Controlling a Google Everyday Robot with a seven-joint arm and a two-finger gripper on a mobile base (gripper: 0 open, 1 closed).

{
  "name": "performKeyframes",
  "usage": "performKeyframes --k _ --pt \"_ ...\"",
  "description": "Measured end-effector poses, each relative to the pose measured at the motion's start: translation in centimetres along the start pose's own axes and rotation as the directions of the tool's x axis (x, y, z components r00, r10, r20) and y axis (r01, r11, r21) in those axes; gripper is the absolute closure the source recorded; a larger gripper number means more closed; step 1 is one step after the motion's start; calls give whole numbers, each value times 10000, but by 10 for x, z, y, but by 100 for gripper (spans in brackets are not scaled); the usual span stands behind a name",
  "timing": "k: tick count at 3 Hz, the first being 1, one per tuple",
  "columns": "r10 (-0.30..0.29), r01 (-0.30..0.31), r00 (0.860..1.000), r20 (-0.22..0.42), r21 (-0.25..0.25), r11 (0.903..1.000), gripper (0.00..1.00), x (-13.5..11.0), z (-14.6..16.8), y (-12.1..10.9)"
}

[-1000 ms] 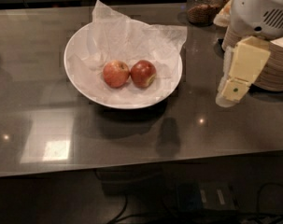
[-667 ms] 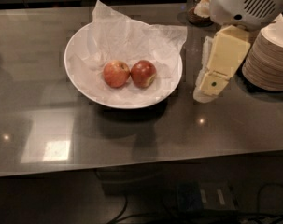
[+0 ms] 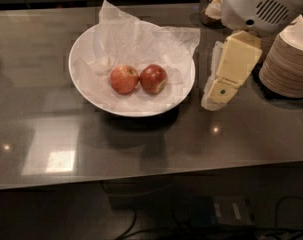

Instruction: Pick apple from white bowl

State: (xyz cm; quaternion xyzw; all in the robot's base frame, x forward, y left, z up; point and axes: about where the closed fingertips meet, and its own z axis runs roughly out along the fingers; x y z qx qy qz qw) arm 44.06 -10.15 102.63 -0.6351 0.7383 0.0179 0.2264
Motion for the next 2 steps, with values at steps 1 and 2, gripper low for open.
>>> performKeyframes --k 1,2 --pt "380 -367 9976 581 -234 9991 0 -4 42 -7" --pt "423 -375 9932 1081 -461 9982 0 -12 88 -19"
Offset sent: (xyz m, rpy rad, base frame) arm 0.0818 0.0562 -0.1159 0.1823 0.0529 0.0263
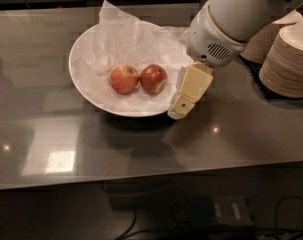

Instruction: Pick apple from white bowl

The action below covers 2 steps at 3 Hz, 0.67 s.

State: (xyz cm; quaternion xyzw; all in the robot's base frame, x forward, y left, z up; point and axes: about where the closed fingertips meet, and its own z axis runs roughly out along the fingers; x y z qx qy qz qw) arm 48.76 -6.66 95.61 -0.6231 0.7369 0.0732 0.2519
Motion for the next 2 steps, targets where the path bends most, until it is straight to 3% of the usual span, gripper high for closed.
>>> performKeyframes --k 1,2 --pt "-55 52 9989 464 73 10000 0 -2 28 -16" --pt "-261 227 9948 982 357 9991 19 -11 36 -38"
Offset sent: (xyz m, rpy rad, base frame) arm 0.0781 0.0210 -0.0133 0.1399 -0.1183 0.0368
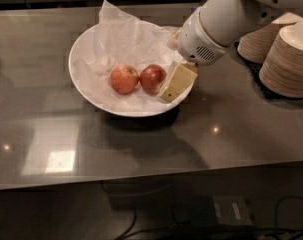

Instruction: Pick apple from white bowl

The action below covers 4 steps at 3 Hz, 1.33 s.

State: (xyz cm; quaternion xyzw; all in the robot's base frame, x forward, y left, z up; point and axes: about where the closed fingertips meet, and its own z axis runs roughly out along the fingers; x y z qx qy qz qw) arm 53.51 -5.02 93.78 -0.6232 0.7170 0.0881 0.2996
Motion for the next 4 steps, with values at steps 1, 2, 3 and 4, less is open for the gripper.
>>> performKeyframes --k 1,2,3,4 --pt "-164 160 9993 332 140 9998 28 -6 7 -15" --pt "-334 322 9977 583 214 9993 20 -9 16 -24" --pt "-366 354 9970 685 193 9992 17 -5 29 -28" --pt "-453 447 9968 661 99 9990 20 -1 45 -33"
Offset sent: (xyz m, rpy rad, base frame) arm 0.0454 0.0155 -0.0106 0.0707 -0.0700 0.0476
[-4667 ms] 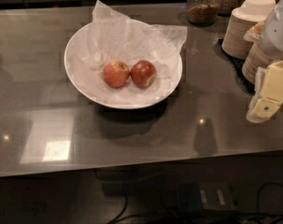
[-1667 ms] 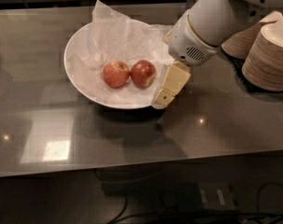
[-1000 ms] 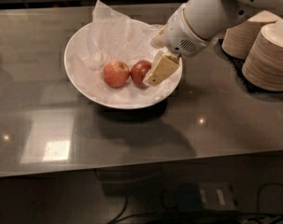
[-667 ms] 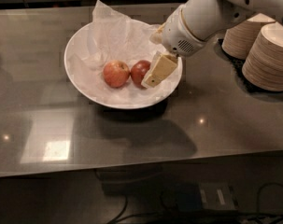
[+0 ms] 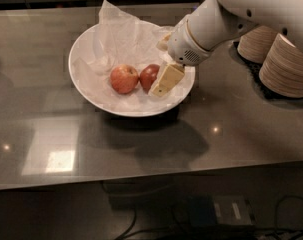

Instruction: Pick apple from white bowl

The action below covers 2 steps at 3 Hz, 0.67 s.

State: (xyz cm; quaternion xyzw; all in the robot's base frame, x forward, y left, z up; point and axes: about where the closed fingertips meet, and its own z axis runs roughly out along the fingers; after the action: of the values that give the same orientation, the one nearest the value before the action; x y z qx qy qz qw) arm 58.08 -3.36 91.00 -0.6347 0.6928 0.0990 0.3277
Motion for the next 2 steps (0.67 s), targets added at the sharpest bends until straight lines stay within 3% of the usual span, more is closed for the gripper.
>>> performKeyframes --k 2 --pt "-479 472 9985 -247 -279 9985 27 10 42 -2"
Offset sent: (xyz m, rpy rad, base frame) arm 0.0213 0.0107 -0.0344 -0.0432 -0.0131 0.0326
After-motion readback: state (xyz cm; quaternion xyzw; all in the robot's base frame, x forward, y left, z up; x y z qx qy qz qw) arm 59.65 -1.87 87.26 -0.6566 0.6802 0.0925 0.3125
